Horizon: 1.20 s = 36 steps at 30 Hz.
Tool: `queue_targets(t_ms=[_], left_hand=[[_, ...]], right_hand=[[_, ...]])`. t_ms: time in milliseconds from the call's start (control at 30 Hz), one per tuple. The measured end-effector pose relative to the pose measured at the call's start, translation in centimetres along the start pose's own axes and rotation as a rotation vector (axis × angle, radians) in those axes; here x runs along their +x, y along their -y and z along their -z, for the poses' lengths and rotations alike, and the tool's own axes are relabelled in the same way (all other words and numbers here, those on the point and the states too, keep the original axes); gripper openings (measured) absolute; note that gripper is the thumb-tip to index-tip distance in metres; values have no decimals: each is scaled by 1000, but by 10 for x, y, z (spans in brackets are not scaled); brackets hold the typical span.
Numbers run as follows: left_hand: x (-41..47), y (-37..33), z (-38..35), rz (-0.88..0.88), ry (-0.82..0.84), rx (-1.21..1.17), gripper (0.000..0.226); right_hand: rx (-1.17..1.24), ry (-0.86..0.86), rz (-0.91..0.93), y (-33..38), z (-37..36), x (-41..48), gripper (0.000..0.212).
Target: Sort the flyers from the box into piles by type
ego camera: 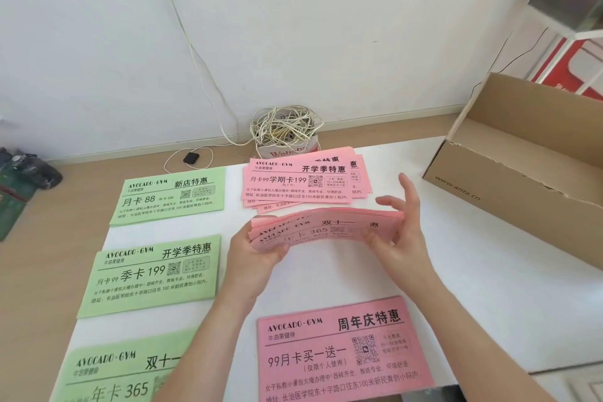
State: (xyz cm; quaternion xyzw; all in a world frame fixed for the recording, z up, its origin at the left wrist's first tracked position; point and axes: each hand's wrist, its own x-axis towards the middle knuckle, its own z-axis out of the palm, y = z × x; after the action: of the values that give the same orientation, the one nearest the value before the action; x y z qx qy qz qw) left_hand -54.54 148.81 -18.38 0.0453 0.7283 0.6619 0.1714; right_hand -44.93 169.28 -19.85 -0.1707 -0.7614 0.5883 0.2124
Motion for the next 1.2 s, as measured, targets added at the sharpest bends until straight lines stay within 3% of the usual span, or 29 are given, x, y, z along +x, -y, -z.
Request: queue_targets(t_ms=[167, 300, 433, 533, 633, 733, 933, 1067, 1200], left_hand=[[5, 3, -2, -12, -63, 16, 40], [4, -4, 7, -52, 10, -42, 44], [3, -13, 6, -137, 130, -93, 24], [1, -15, -1, -125, 79, -168, 13], [4, -16, -8, -135, -6, -162, 22], [9, -18, -15, -137, -87, -215, 13], [14, -15, -2, -165, 135, -156, 27], [18, -6, 0, -153, 84, -175, 22], [20, -3, 1, -142, 104, -122, 33]], right_hand=[[-263, -148, 332, -4, -3, 2, 79], [-386, -58, 434, -2, 2, 1, 53], [-325, -126, 374, -11, 0, -1, 47], [-181, -156, 218, -8, -2, -4, 54], [-136, -102, 197, -3, -5, -6, 63], [-247, -93, 288, -1, -7, -3, 67], [-319, -101, 344, -10, -3, 2, 55], [-342, -77, 382, -9, -5, 3, 51], [-385, -50, 392, -14, -2, 5, 50]])
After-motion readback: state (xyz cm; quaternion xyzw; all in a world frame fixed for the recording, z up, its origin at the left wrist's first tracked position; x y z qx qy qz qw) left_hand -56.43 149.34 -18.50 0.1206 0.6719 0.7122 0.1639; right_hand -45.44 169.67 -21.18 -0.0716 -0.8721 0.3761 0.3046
